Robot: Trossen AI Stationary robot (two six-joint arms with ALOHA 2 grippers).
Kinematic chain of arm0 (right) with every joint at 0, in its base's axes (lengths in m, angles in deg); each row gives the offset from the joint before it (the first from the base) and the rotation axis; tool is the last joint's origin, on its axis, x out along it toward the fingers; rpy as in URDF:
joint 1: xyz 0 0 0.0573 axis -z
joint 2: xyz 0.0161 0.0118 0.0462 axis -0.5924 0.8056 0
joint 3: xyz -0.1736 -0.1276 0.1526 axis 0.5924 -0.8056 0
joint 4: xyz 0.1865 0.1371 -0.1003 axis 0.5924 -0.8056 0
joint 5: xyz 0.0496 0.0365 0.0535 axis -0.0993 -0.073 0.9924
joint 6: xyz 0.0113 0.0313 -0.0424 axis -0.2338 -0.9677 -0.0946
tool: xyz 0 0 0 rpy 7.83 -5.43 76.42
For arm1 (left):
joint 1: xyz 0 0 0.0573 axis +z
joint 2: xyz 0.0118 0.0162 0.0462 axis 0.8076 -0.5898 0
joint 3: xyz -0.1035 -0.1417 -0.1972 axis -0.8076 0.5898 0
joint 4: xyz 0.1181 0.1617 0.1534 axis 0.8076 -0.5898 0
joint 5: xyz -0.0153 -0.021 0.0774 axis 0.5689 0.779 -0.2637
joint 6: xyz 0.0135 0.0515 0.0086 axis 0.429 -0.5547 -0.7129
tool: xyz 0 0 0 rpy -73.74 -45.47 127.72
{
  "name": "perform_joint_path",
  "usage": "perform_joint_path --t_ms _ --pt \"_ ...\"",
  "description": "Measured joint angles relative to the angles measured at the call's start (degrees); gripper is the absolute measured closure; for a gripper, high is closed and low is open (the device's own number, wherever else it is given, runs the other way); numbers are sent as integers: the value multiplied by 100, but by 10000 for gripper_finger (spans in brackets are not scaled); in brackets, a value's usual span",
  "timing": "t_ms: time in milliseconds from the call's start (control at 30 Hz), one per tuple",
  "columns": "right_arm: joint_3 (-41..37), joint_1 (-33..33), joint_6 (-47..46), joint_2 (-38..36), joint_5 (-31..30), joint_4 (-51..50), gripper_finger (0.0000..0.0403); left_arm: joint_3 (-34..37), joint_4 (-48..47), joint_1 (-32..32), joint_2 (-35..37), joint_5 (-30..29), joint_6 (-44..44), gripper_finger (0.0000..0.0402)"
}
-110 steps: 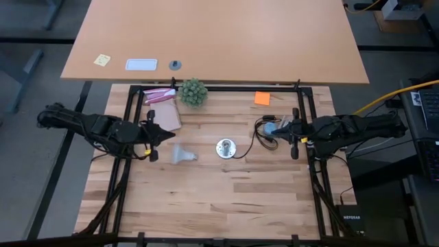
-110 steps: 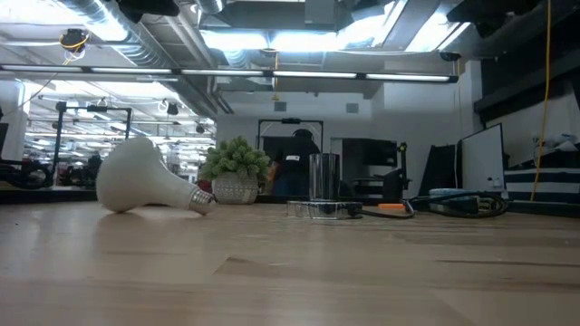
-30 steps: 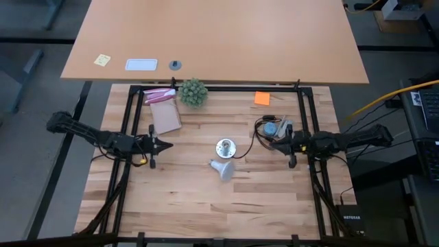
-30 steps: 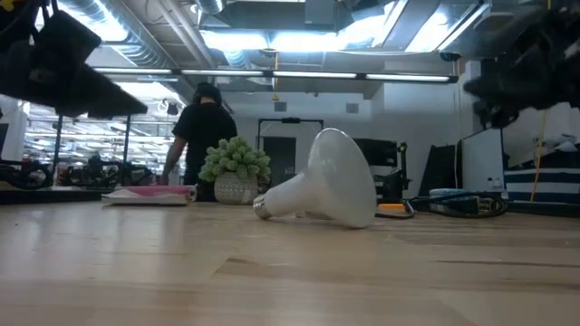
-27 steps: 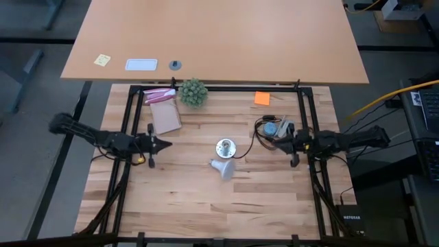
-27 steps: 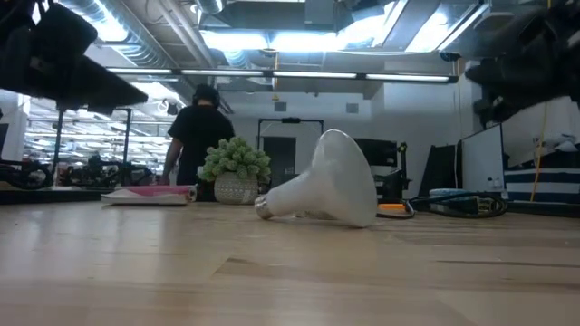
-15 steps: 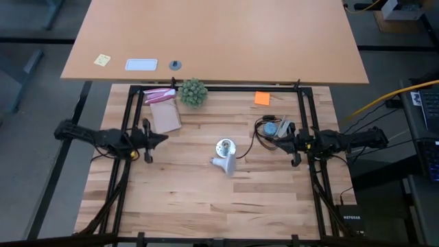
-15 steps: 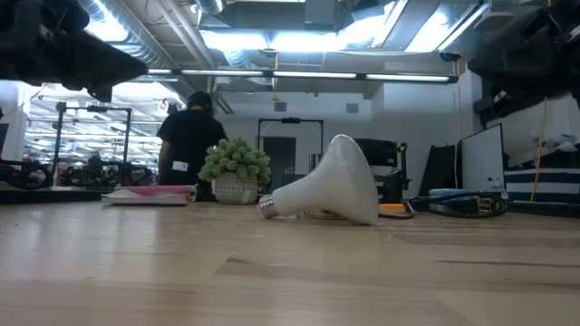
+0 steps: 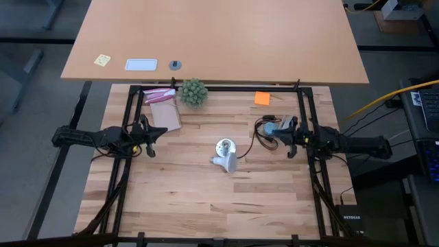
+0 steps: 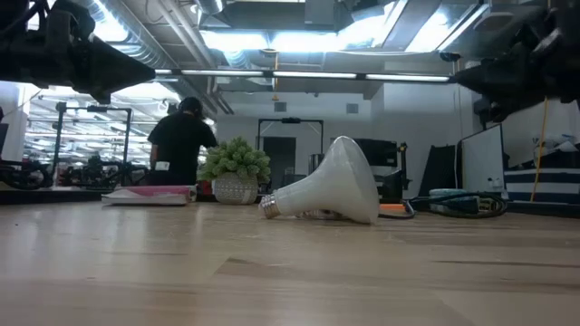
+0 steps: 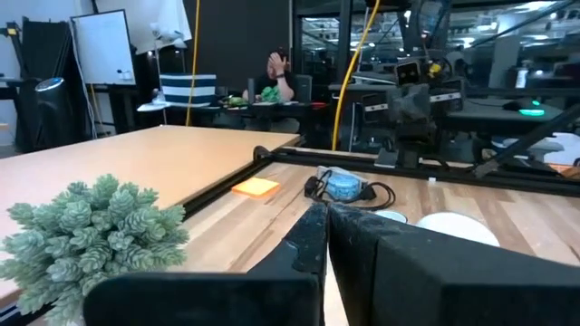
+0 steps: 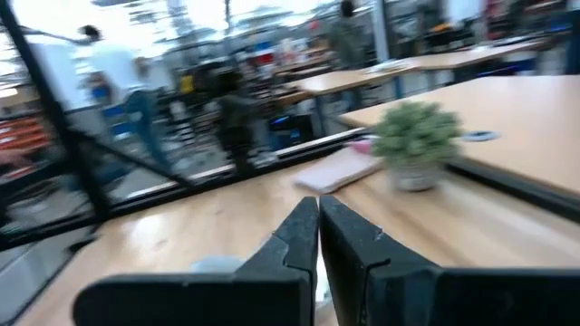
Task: Screw lightbulb
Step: Return to Home Position
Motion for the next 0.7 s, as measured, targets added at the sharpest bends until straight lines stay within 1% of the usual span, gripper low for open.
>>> perform_joint_path --t_ms 100,200,700 --pt "0 422 0 0 -12 0 382 0 0 -10 0 2 0 398" --pt "-2 659 1 0 -50 1 382 0 0 -10 0 4 0 398" --pt "-2 698 0 0 -22 2 382 2 0 -10 0 7 0 398"
